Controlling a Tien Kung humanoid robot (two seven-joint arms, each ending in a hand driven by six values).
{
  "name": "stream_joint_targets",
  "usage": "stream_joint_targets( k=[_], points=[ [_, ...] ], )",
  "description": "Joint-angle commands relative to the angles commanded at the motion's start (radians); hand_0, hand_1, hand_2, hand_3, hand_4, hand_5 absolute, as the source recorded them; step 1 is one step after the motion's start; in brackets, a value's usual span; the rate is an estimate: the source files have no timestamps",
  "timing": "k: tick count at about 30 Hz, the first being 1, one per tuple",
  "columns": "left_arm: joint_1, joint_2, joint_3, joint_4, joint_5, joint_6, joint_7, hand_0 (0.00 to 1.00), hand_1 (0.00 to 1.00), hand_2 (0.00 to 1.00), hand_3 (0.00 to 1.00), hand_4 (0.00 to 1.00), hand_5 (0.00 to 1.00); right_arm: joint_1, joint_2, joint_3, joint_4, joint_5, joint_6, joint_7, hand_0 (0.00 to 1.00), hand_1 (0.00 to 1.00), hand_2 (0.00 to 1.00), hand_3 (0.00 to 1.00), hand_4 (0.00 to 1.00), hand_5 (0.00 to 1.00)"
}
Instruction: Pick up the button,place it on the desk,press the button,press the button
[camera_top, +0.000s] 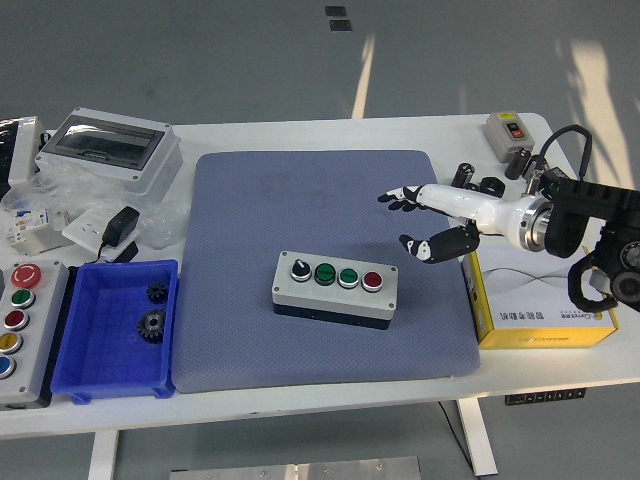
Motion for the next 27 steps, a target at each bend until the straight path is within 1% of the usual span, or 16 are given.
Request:
stream_joint_targets(
  k=[1, 2, 3, 6, 7, 12, 13, 17, 24, 25, 27],
  points=[
    [0.0, 0.0, 0.0, 0.0, 0.0, 0.0, 0.0, 0.626, 0.578, 0.553, 0.606, 0.603, 0.182, 0.004, 0.003, -0.003, 0.0, 0.005, 0.019, -0.013, 0.086, 0.233, 0.38, 0.721, 0.273, 0.085],
    [0.0, 0.001, 0.0, 0.0, -0.001, 0.0, 0.0, 0.626, 0.578, 0.553, 0.606, 0.603, 0.182, 0.008, 0.007, -0.007, -0.001, 0.011, 0.043, -0.024, 0.086, 0.233, 0.38, 0.721, 0.273, 0.085],
    [0.0, 0.001, 0.001, 0.0, -0.001, 0.0, 0.001, 0.626, 0.578, 0.553, 0.606, 0.603, 0.182, 0.011, 0.013, -0.013, -0.005, 0.015, 0.056, -0.03, 0.086, 0.233, 0.38, 0.721, 0.273, 0.085],
    [0.0, 0.001, 0.001, 0.0, 0.0, 0.0, 0.002, 0.626, 0.578, 0.553, 0.606, 0.603, 0.182, 0.017, 0.028, -0.031, -0.02, 0.02, 0.07, -0.04, 0.086, 0.233, 0.38, 0.721, 0.273, 0.085],
    [0.0, 0.001, 0.001, 0.0, 0.0, 0.0, 0.002, 0.626, 0.577, 0.553, 0.606, 0.603, 0.181, 0.019, 0.033, -0.036, -0.024, 0.021, 0.072, -0.042, 0.002, 0.115, 0.275, 0.717, 0.279, 0.071],
    [0.001, 0.002, 0.0, 0.0, 0.003, 0.0, 0.003, 0.626, 0.577, 0.553, 0.606, 0.603, 0.181, 0.025, 0.056, -0.054, -0.043, 0.026, 0.066, -0.04, 0.002, 0.115, 0.275, 0.717, 0.279, 0.071],
    [0.0, 0.003, -0.001, 0.0, 0.005, 0.0, 0.003, 0.626, 0.576, 0.553, 0.607, 0.603, 0.181, 0.027, 0.062, -0.058, -0.05, 0.027, 0.062, -0.038, 0.002, 0.083, 0.25, 0.722, 0.268, 0.058],
    [-0.001, 0.002, -0.002, 0.0, 0.007, -0.001, 0.002, 0.626, 0.576, 0.553, 0.607, 0.603, 0.181, 0.034, 0.078, -0.076, -0.062, 0.031, 0.054, -0.033, 0.002, 0.083, 0.25, 0.722, 0.268, 0.058],
    [-0.001, -0.001, 0.0, 0.0, 0.004, 0.0, 0.002, 0.625, 0.577, 0.553, 0.606, 0.603, 0.181, 0.03, 0.089, -0.103, -0.061, 0.033, 0.055, -0.033, 0.002, 0.078, 0.243, 0.723, 0.258, 0.052],
    [0.0, -0.001, 0.0, 0.0, 0.003, 0.0, 0.002, 0.625, 0.576, 0.553, 0.606, 0.603, 0.181, 0.029, 0.09, -0.105, -0.061, 0.034, 0.055, -0.034, 0.002, 0.075, 0.24, 0.725, 0.269, 0.097],
    [0.0, -0.001, 0.0, 0.0, 0.003, 0.0, 0.002, 0.625, 0.576, 0.553, 0.606, 0.603, 0.181, 0.029, 0.092, -0.109, -0.062, 0.033, 0.054, -0.034, 0.002, 0.075, 0.24, 0.725, 0.269, 0.097]
  ],
)
